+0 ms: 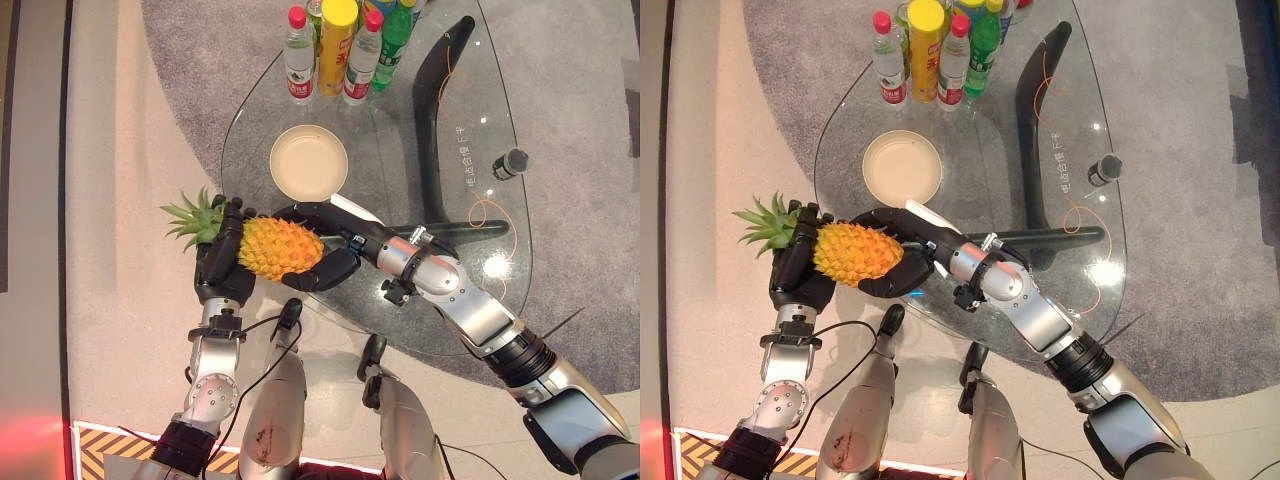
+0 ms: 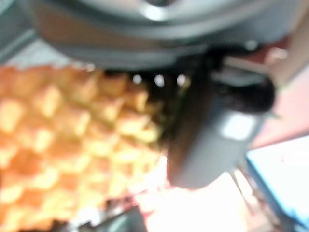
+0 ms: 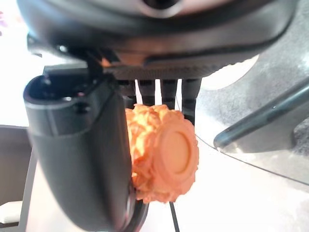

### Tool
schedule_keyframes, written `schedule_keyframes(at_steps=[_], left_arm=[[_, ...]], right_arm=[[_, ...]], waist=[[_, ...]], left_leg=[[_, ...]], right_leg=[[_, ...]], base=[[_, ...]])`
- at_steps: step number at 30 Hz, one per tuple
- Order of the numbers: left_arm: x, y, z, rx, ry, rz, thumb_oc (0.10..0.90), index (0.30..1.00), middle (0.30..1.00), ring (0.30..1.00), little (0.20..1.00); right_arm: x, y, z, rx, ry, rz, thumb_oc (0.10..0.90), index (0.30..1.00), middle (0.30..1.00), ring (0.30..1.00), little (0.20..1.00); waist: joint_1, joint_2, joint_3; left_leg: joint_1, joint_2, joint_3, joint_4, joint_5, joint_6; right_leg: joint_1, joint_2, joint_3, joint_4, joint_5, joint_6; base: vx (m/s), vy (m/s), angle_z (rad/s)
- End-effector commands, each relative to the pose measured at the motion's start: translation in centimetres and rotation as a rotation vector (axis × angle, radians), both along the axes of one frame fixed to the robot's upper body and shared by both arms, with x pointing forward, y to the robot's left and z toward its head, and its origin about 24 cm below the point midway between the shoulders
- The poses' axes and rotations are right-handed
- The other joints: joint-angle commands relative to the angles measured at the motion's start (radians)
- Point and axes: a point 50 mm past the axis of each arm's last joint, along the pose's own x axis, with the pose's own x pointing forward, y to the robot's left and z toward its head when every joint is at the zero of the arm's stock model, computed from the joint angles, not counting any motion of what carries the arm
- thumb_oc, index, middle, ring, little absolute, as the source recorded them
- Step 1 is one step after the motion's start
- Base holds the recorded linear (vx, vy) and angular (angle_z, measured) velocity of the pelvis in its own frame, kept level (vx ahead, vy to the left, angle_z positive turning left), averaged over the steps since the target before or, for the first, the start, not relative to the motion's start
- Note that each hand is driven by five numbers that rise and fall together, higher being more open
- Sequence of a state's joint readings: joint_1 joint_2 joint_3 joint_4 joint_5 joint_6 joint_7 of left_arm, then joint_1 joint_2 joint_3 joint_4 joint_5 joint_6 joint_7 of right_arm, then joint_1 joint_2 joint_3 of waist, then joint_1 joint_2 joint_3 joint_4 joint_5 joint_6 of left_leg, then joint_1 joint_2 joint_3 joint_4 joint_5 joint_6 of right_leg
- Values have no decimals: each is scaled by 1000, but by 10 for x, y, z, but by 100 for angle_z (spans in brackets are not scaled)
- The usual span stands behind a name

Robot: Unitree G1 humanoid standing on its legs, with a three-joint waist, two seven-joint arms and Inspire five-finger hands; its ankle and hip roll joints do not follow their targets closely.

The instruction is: Pick up the fruit to the plate

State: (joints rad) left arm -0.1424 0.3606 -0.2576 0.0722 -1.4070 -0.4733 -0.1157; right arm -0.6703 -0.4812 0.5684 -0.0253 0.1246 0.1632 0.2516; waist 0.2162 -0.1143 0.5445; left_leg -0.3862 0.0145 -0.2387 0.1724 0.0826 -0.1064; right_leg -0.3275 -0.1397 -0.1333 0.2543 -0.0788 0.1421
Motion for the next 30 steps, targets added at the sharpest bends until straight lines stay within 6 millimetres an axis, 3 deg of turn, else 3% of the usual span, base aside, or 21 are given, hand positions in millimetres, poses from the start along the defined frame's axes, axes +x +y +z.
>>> schedule_keyframes(at_steps=[1, 17, 18, 19, 20, 30], left_arm=[[-9, -4, 115, -52, -609, -5, 100, 300, 300, 300, 200], [-13, 7, 118, -47, -650, 60, 100, 300, 300, 300, 200], [-13, 8, 118, -45, -653, 67, 100, 300, 300, 300, 200], [-13, 8, 119, -44, -654, 71, 100, 300, 300, 300, 200], [-14, 9, 119, -43, -656, 75, 100, 300, 300, 300, 200], [-17, 14, 123, 47, -691, 154, 100, 300, 300, 300, 200]], right_arm=[[-42, 49, 6, 38, -44, 322, 100, 300, 300, 300, 200], [-37, 37, 4, 119, -49, 202, 100, 300, 300, 300, 200], [-35, 34, 5, 141, -59, 164, 358, 521, 521, 521, 458], [-33, 32, 5, 152, -68, 140, 690, 806, 806, 806, 790], [-33, 29, 5, 164, -76, 120, 800, 900, 900, 900, 900], [-29, 4, 9, 218, -136, -22, 800, 900, 900, 900, 900]], waist=[[5, -53, -25], [-1, -63, -25], [-4, -64, -25], [-6, -65, -25], [-9, -65, -25], [-40, -64, -25]], left_leg=[[35, -122, 13, 66, -155, 97], [47, -118, 23, 59, -164, 99], [46, -117, 25, 58, -163, 99], [46, -117, 26, 57, -163, 100], [45, -116, 28, 57, -164, 100], [43, -110, 45, 47, -162, 102]], right_leg=[[50, 117, -6, -94, 80, -47], [68, 117, -4, -110, 86, -40], [67, 117, -3, -111, 87, -40], [67, 117, -2, -112, 87, -40], [65, 118, -1, -111, 87, -39], [57, 120, 11, -114, 88, -37]], base=[[0, 0, 0], [0, 0, 0], [0, 0, 0], [0, 0, 0], [0, 0, 0], [-2, 3, 0]])
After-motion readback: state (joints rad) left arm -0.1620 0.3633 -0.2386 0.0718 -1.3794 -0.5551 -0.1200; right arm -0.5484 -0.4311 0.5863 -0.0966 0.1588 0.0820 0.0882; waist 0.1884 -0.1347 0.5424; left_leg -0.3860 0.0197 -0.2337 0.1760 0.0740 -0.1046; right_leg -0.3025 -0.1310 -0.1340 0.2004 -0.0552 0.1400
